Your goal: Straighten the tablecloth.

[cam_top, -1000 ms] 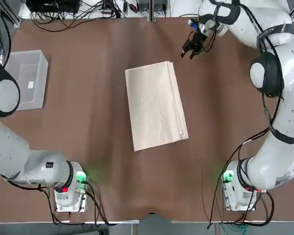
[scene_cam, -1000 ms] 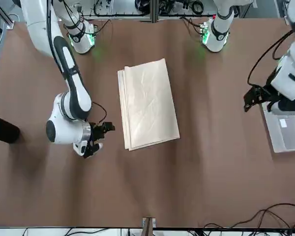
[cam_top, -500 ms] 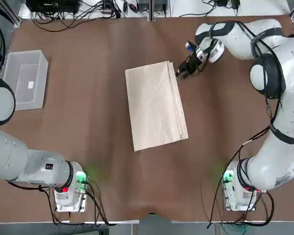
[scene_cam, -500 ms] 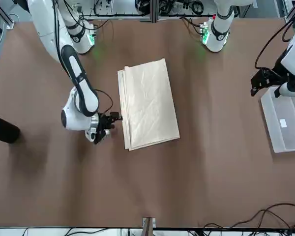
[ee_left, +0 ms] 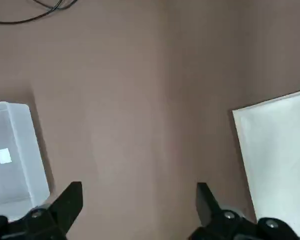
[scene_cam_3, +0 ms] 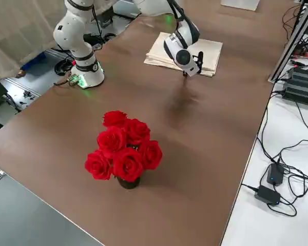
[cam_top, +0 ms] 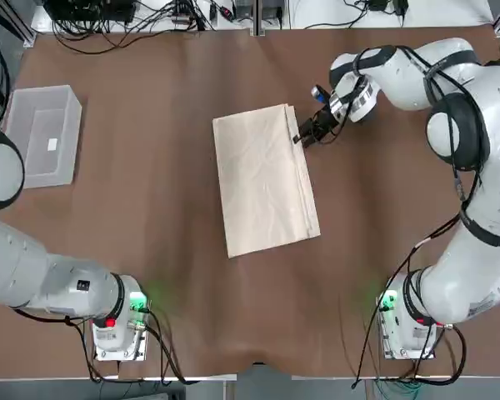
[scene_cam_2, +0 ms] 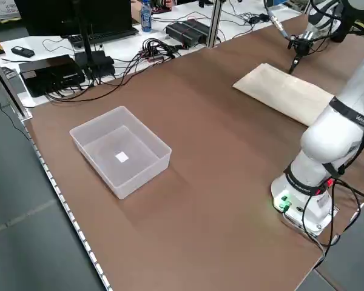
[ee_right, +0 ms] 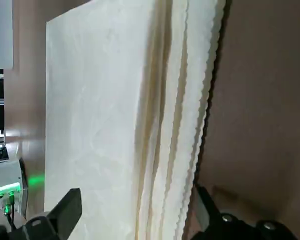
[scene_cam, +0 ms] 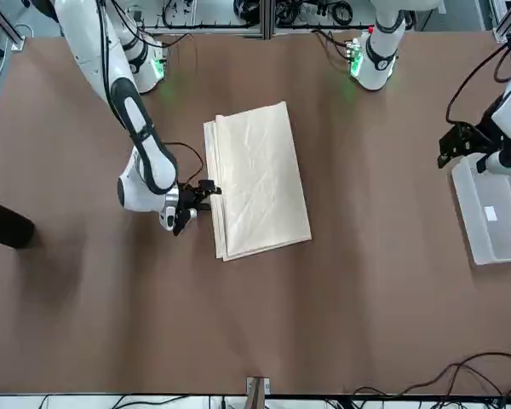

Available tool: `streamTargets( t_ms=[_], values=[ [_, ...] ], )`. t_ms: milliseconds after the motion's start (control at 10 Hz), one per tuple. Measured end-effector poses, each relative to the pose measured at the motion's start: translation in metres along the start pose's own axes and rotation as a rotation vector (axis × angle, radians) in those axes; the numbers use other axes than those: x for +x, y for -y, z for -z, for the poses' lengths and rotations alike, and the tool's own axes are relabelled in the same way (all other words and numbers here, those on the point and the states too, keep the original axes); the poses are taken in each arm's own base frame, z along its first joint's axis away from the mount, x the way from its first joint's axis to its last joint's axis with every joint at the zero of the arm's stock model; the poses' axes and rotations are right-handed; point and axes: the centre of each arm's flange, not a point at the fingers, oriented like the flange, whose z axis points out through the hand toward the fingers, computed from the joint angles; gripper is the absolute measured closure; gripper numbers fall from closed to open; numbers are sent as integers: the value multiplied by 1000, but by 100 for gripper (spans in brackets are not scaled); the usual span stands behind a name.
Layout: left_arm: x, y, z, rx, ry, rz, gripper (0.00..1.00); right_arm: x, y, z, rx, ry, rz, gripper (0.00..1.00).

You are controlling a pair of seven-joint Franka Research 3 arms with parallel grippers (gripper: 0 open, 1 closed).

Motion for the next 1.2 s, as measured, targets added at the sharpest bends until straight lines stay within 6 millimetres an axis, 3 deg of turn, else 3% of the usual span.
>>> streamTargets(
  t_ms=[200,600,1200],
  values=[
    [-2,13,-6,12,14,-18,0,-8,-9,1,-1,3,-17,0],
    [1,14,-8,31,2,-23,0,-19,-15,-1,58,-8,-62,0],
    [2,14,-10,32,0,-22,0,-23,5,-21,111,-18,-75,0]
  ],
)
